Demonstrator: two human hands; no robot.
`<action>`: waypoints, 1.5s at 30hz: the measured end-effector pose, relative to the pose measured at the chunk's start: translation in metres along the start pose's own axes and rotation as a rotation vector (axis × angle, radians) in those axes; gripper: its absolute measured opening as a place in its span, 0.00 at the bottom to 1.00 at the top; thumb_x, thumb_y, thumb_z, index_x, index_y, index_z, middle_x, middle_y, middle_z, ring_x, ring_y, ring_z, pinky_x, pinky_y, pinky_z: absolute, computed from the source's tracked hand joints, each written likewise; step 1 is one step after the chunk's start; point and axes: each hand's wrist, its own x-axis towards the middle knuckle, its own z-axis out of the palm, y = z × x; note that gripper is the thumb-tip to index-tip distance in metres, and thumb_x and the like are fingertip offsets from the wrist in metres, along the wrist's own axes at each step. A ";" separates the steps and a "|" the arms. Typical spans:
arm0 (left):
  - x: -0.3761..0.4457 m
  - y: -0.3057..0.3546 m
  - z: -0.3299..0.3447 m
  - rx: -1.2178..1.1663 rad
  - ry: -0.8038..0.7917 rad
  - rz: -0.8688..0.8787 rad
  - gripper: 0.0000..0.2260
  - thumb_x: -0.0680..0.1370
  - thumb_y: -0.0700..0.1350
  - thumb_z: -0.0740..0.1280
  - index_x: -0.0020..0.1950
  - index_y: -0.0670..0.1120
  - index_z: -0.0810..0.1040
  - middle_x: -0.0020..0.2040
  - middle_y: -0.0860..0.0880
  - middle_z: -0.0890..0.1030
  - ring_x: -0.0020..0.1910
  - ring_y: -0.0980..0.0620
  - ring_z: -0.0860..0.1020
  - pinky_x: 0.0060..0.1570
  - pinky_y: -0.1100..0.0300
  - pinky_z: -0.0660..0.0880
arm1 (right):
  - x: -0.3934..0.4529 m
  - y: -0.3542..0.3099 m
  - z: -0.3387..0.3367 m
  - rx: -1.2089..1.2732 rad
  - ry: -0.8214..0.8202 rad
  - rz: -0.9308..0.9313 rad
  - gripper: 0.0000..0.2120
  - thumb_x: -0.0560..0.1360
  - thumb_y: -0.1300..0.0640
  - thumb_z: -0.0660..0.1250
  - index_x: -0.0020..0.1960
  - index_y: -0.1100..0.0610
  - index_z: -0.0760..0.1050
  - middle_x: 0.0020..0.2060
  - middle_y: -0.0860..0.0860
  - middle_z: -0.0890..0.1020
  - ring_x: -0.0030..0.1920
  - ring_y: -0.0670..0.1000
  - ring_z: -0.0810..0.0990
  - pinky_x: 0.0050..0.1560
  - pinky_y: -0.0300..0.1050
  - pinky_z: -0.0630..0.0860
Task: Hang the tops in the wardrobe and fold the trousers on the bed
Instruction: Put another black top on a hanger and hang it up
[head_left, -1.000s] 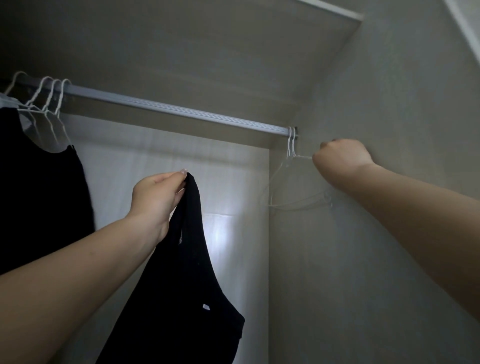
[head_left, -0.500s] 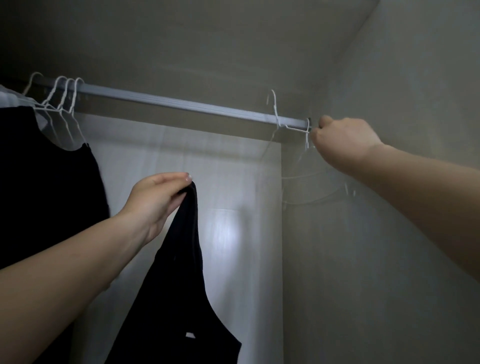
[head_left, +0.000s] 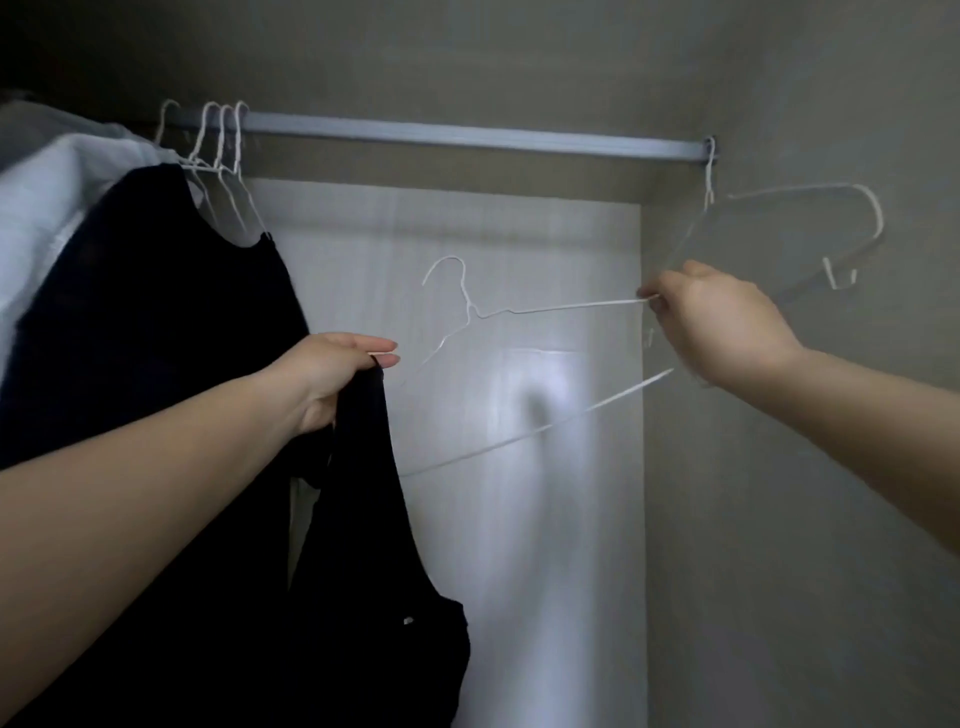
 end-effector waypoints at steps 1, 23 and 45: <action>0.000 -0.005 -0.005 0.038 0.024 0.011 0.10 0.77 0.31 0.63 0.45 0.43 0.80 0.38 0.49 0.81 0.31 0.57 0.79 0.27 0.70 0.74 | -0.005 -0.004 0.004 0.015 0.005 -0.018 0.12 0.80 0.55 0.57 0.60 0.56 0.75 0.53 0.60 0.76 0.51 0.66 0.77 0.46 0.52 0.72; -0.006 -0.068 -0.058 0.839 0.098 0.122 0.01 0.74 0.38 0.71 0.44 0.42 0.81 0.36 0.51 0.77 0.41 0.53 0.75 0.41 0.64 0.70 | -0.045 -0.029 0.010 0.090 0.050 -0.091 0.11 0.80 0.52 0.58 0.54 0.56 0.75 0.48 0.61 0.80 0.47 0.65 0.77 0.41 0.50 0.69; -0.027 -0.056 0.009 0.408 -0.178 -0.015 0.16 0.75 0.28 0.57 0.51 0.45 0.79 0.51 0.50 0.82 0.40 0.57 0.77 0.32 0.70 0.72 | -0.056 -0.026 0.000 0.002 0.044 -0.146 0.14 0.80 0.52 0.58 0.59 0.55 0.77 0.50 0.62 0.77 0.48 0.67 0.78 0.43 0.52 0.71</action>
